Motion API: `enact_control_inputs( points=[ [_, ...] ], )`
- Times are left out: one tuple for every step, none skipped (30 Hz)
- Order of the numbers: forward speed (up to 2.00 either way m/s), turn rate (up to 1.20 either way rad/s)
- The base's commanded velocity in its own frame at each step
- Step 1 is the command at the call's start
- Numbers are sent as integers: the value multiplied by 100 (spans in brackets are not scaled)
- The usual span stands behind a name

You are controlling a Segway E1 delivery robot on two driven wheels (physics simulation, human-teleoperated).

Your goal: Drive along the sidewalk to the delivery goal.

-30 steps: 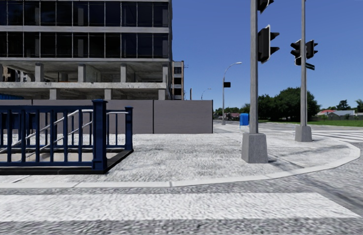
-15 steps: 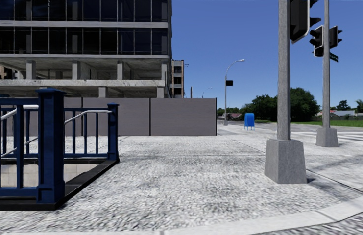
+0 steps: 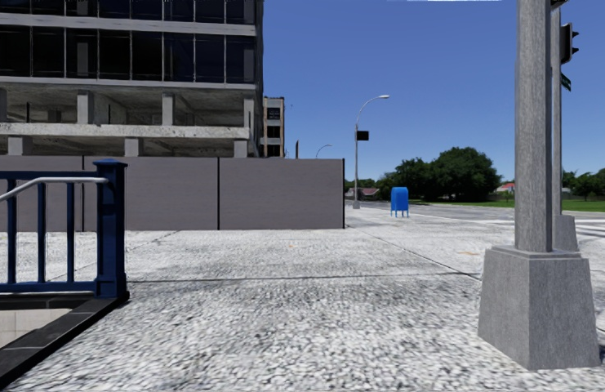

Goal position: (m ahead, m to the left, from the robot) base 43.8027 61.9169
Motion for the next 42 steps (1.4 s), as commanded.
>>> enact_control_inputs(
  points=[
    [156,-31],
    [156,-31],
    [156,-31],
    [156,-31],
    [156,-31],
    [156,-31],
    [156,-31],
    [156,-31],
    [156,-31],
    [156,-31],
    [156,-31],
    [156,-31],
    [156,-31],
    [156,-31],
    [156,-31],
    [156,-31],
    [156,-31],
    [156,-31],
    [156,-31],
    [156,-31],
    [156,-31],
    [156,-31],
    [156,-31],
    [156,-31],
    [156,-31],
    [172,-31],
    [200,-31],
    [200,-31],
    [200,-31],
    [200,-31],
    [200,-31],
    [200,-31],
    [200,-31],
    [200,-31],
    [200,-34],
    [200,-37],
    [200,-37],
    [200,-37],
    [200,-37],
    [200,-39],
    [200,-39],
    [200,-41]
  ],
)
